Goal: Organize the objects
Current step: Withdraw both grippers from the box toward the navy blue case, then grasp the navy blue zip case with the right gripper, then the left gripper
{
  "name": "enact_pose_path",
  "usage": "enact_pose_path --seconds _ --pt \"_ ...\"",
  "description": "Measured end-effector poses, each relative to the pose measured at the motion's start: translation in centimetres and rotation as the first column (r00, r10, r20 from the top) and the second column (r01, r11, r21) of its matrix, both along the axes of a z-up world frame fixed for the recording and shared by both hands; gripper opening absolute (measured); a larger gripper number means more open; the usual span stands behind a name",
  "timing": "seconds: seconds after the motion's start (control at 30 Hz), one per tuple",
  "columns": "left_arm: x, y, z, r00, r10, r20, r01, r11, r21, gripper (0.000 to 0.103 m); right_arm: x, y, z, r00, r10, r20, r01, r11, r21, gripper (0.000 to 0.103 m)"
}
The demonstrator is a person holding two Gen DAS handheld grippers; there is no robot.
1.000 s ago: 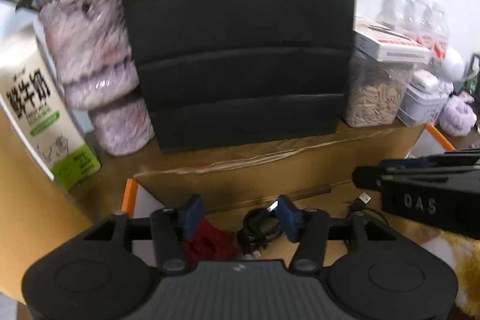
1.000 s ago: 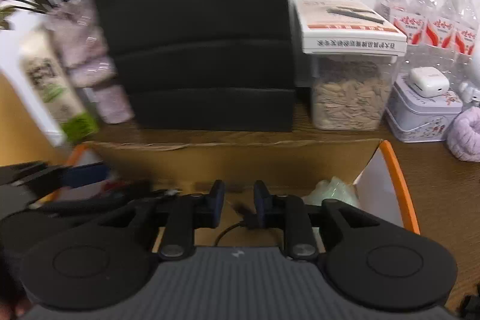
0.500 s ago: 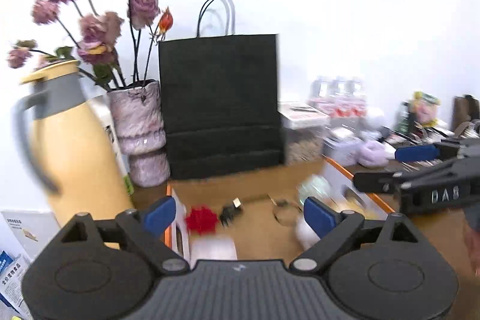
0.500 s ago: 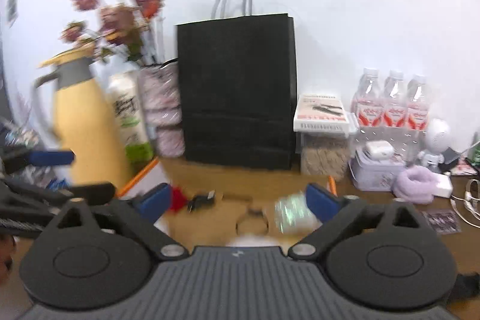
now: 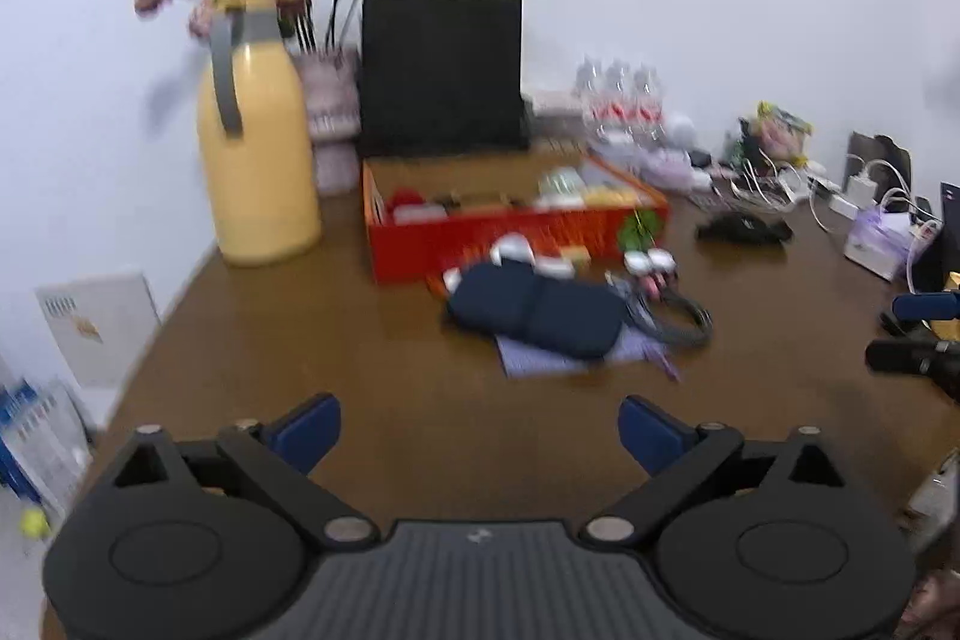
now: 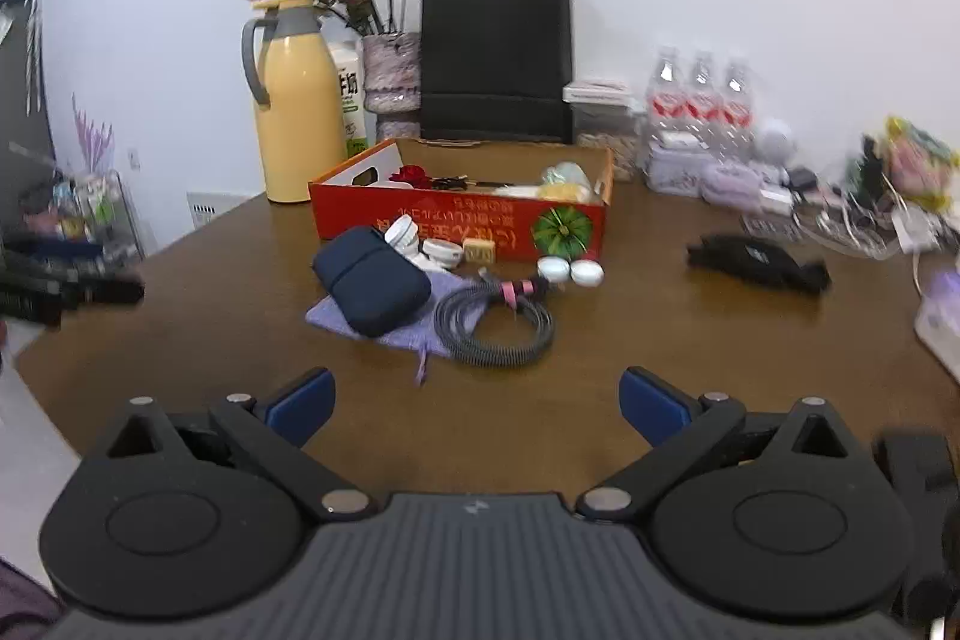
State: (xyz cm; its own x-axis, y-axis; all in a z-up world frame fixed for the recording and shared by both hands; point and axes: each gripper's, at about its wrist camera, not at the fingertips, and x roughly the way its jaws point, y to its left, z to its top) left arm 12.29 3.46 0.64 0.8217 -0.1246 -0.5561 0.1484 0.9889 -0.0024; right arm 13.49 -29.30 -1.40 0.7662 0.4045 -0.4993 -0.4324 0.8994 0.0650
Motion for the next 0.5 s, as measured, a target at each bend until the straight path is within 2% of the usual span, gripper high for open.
enact_pose_path --seconds 0.1,0.2,0.3,0.4,0.47,0.5 --pt "0.3 -0.6 -0.3 1.000 0.023 0.002 -0.023 0.999 0.025 0.099 -0.3 -0.1 0.3 0.999 -0.043 0.021 0.043 0.999 -0.001 0.103" --pt "0.7 -1.5 -0.2 0.998 0.004 0.069 -0.006 0.999 0.032 0.099 0.0 0.6 0.3 0.994 -0.091 0.059 0.094 0.995 -0.038 0.103" --pt "2.4 -1.6 -0.7 0.988 0.016 0.153 -0.025 0.998 0.059 0.100 0.2 0.7 -0.3 0.995 -0.076 0.065 0.077 0.997 -0.015 0.098" --pt "6.0 -0.9 -2.0 0.978 0.039 0.204 -0.053 0.997 0.064 0.096 1.6 1.5 -1.2 0.997 -0.067 0.035 0.066 0.997 0.034 0.084" --pt "8.9 -0.7 -2.5 0.981 -0.013 0.192 0.007 0.999 0.034 0.094 3.3 2.4 -2.1 0.999 -0.051 -0.005 0.052 0.996 0.072 0.069" --pt "10.7 -0.8 -3.0 0.982 -0.050 0.183 0.047 0.999 0.022 0.092 4.4 3.1 -2.5 0.999 -0.046 -0.028 0.049 0.995 0.088 0.066"
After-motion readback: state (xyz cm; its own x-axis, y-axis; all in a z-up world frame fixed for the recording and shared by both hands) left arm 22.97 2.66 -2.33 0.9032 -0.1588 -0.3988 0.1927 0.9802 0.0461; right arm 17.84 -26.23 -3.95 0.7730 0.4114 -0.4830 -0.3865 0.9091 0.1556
